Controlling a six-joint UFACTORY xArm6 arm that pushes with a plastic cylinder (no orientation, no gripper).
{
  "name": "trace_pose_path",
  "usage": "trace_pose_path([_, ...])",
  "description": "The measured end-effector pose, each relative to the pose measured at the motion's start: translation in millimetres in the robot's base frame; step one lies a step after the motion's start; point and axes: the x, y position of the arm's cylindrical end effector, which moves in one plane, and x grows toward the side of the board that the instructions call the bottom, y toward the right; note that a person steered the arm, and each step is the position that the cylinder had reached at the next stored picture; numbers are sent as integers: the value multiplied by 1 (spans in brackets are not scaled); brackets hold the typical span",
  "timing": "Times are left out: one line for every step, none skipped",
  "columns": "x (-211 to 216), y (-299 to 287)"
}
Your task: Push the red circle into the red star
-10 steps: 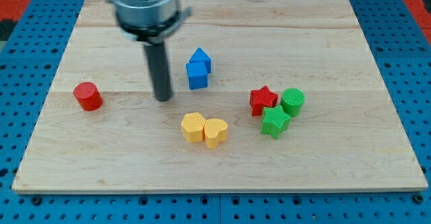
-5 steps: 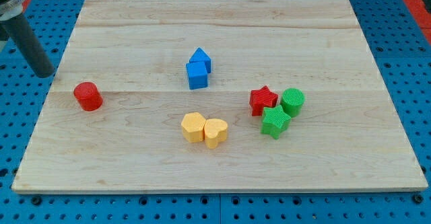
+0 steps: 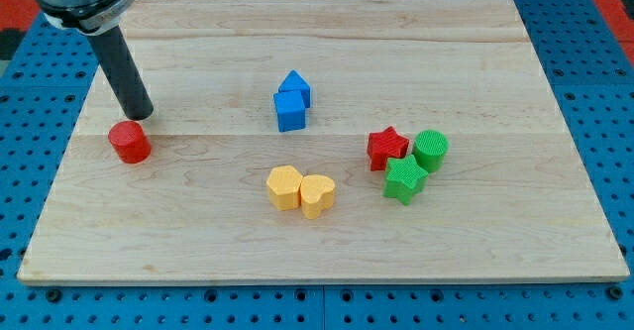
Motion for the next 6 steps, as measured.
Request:
trace_pose_path([0,-4])
trace_pose_path([6,19])
trace_pose_path([8,-50])
trace_pose_path([37,-48])
trace_pose_path([70,25])
trace_pose_path([69,95])
